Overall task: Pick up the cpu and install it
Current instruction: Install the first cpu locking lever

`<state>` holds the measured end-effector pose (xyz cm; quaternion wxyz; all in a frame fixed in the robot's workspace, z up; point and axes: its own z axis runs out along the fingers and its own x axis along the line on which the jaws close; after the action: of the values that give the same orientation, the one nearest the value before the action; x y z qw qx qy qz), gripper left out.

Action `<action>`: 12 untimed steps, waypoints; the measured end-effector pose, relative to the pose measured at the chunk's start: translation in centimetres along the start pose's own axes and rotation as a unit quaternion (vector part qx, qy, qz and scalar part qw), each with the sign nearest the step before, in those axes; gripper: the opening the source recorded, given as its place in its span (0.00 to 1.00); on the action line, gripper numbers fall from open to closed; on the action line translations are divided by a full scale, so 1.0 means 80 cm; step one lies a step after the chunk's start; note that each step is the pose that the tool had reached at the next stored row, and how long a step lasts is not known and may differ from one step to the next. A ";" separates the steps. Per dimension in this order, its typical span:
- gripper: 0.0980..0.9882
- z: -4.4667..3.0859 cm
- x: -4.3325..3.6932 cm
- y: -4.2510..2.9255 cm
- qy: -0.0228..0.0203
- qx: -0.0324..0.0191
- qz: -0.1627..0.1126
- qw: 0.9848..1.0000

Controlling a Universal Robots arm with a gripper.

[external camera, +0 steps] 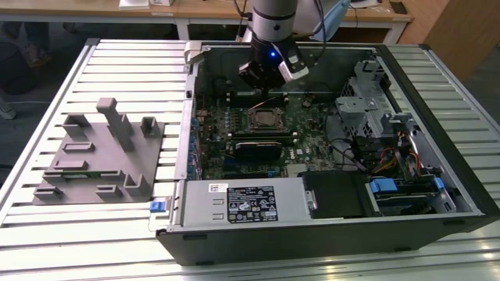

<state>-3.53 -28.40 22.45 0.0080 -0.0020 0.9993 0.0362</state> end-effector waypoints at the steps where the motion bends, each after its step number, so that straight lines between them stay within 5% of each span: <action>1: 0.01 0.0004 -0.001 0.0000 0.000 0.000 0.000 1.000; 12: 0.01 0.0072 -0.014 -0.0004 0.001 0.000 0.000 1.000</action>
<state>-2.37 -28.38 21.89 0.0075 -0.0019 0.9993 0.0362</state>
